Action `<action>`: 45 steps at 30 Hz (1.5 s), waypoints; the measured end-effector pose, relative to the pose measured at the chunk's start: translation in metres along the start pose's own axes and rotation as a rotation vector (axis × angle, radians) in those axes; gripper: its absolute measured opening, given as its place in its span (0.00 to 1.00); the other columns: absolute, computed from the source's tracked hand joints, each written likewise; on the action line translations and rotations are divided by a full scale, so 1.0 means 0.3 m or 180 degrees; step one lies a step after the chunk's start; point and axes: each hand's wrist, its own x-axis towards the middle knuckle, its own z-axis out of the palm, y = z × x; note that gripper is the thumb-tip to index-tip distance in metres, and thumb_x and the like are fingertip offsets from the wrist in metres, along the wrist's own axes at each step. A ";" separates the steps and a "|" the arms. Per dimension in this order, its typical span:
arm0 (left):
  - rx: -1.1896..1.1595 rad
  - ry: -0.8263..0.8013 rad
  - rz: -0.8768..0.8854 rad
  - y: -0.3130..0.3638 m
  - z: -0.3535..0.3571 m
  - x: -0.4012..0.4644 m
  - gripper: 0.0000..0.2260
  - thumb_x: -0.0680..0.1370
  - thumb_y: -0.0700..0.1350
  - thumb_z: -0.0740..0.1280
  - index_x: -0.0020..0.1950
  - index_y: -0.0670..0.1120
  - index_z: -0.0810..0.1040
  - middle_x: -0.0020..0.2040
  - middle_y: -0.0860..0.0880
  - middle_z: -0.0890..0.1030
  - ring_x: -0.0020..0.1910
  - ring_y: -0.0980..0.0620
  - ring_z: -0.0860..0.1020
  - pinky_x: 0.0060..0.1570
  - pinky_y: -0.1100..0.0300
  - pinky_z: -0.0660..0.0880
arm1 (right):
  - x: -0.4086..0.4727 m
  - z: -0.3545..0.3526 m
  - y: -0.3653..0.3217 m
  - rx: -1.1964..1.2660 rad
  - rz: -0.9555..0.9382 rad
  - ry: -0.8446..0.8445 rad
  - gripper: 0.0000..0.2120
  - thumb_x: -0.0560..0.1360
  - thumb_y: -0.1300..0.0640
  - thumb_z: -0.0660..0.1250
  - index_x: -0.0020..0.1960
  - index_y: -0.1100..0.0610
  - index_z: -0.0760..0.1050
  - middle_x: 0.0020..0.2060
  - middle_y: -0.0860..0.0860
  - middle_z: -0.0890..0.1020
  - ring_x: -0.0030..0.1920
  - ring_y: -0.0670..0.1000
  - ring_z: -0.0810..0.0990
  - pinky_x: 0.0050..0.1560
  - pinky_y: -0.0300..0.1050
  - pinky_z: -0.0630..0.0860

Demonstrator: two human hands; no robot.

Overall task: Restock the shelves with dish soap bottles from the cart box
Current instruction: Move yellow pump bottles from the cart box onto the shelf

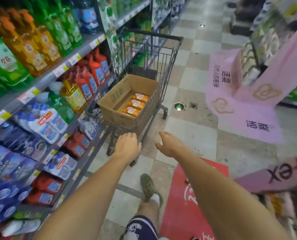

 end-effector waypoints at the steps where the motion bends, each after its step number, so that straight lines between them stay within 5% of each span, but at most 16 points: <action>1: -0.0003 -0.0026 -0.0014 0.008 0.000 0.048 0.20 0.82 0.54 0.58 0.67 0.42 0.71 0.64 0.43 0.77 0.64 0.45 0.74 0.62 0.52 0.70 | 0.050 -0.011 0.010 0.0011 -0.0010 -0.0046 0.28 0.82 0.48 0.59 0.78 0.59 0.59 0.74 0.58 0.67 0.72 0.60 0.68 0.68 0.54 0.68; 6: -0.0089 0.0024 -0.0108 0.016 -0.004 0.346 0.18 0.81 0.56 0.59 0.63 0.45 0.75 0.60 0.45 0.80 0.61 0.45 0.75 0.61 0.51 0.71 | 0.368 -0.127 0.017 -0.0166 -0.0124 -0.0157 0.24 0.81 0.47 0.61 0.72 0.59 0.65 0.68 0.59 0.73 0.66 0.60 0.73 0.63 0.53 0.73; 15: -0.0316 -0.0102 -0.0700 -0.082 -0.082 0.781 0.19 0.79 0.59 0.62 0.61 0.47 0.76 0.57 0.45 0.80 0.58 0.45 0.77 0.55 0.53 0.73 | 0.896 -0.270 -0.020 -0.0466 -0.0346 -0.0600 0.27 0.80 0.44 0.62 0.74 0.57 0.63 0.68 0.58 0.72 0.67 0.60 0.72 0.66 0.56 0.72; 22: -0.0452 -0.0299 -0.0987 -0.167 -0.052 0.997 0.20 0.80 0.58 0.62 0.63 0.45 0.75 0.60 0.44 0.79 0.60 0.45 0.76 0.59 0.52 0.73 | 1.213 -0.316 -0.032 -0.0471 -0.0373 -0.0999 0.25 0.81 0.47 0.60 0.73 0.59 0.65 0.69 0.58 0.71 0.68 0.60 0.71 0.69 0.56 0.68; 29: -0.0801 -0.0868 -0.1541 -0.216 0.056 1.195 0.22 0.80 0.58 0.60 0.67 0.46 0.71 0.62 0.44 0.77 0.60 0.42 0.76 0.61 0.48 0.74 | 1.647 -0.089 0.009 -0.0677 -0.0380 -0.1531 0.36 0.73 0.32 0.63 0.74 0.52 0.64 0.69 0.54 0.74 0.68 0.60 0.73 0.68 0.58 0.71; 35: -0.1534 -0.1347 -0.2157 -0.201 0.148 1.405 0.19 0.80 0.56 0.61 0.68 0.48 0.70 0.65 0.45 0.75 0.63 0.42 0.75 0.59 0.47 0.74 | 1.804 -0.068 -0.071 -0.0777 -0.0527 -0.2058 0.23 0.81 0.49 0.60 0.70 0.62 0.69 0.66 0.60 0.75 0.66 0.62 0.75 0.65 0.54 0.72; 42: -0.2097 -0.1590 -0.2921 -0.343 0.338 1.647 0.22 0.78 0.57 0.65 0.69 0.48 0.71 0.66 0.46 0.75 0.64 0.43 0.75 0.58 0.50 0.74 | 2.105 0.046 -0.093 -0.0998 -0.0461 -0.2431 0.29 0.77 0.48 0.69 0.72 0.59 0.67 0.68 0.57 0.72 0.69 0.60 0.72 0.68 0.56 0.72; 45: -0.2307 -0.1691 -0.3301 -0.375 0.452 1.689 0.21 0.79 0.56 0.63 0.68 0.48 0.72 0.65 0.44 0.76 0.63 0.42 0.76 0.58 0.51 0.74 | 2.195 0.146 -0.059 -0.1146 -0.0467 -0.2346 0.28 0.78 0.47 0.65 0.74 0.58 0.65 0.69 0.57 0.70 0.70 0.60 0.70 0.68 0.54 0.69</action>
